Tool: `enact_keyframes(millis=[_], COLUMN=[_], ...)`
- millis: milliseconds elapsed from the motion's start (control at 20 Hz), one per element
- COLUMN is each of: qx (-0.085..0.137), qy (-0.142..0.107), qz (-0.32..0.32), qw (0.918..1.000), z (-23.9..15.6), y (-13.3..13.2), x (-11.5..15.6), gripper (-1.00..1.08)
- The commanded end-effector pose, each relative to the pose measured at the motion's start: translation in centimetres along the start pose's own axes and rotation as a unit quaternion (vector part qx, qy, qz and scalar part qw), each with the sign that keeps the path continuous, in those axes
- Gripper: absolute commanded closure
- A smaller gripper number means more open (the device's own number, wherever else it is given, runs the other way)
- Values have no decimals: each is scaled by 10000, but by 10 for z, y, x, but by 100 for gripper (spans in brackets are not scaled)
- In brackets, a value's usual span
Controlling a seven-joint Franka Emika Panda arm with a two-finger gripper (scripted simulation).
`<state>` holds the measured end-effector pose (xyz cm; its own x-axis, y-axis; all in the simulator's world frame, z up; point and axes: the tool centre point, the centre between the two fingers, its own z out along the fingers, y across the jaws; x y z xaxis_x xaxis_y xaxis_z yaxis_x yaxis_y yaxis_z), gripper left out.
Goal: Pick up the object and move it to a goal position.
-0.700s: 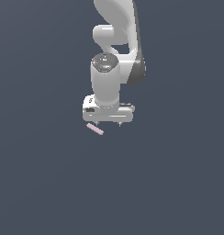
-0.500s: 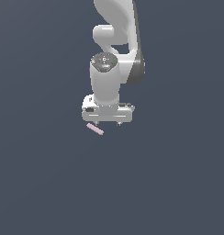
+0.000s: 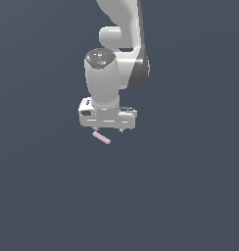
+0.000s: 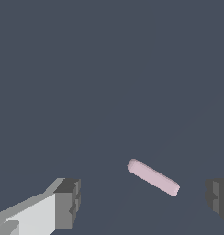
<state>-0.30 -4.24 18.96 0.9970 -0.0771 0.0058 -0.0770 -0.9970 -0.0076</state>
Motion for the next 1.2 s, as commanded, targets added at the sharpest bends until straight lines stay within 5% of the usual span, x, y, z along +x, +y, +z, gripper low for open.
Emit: enact_keyframes(millis=[0, 700, 1150], qx=[0, -37, -67], qy=[-6, -16, -35], qz=[-22, -810, -1858], qw=[10000, 9967, 9826], z=[1, 23, 52], y=[-1, 13, 30], x=[0, -9, -23], gripper=[-92, -92, -92])
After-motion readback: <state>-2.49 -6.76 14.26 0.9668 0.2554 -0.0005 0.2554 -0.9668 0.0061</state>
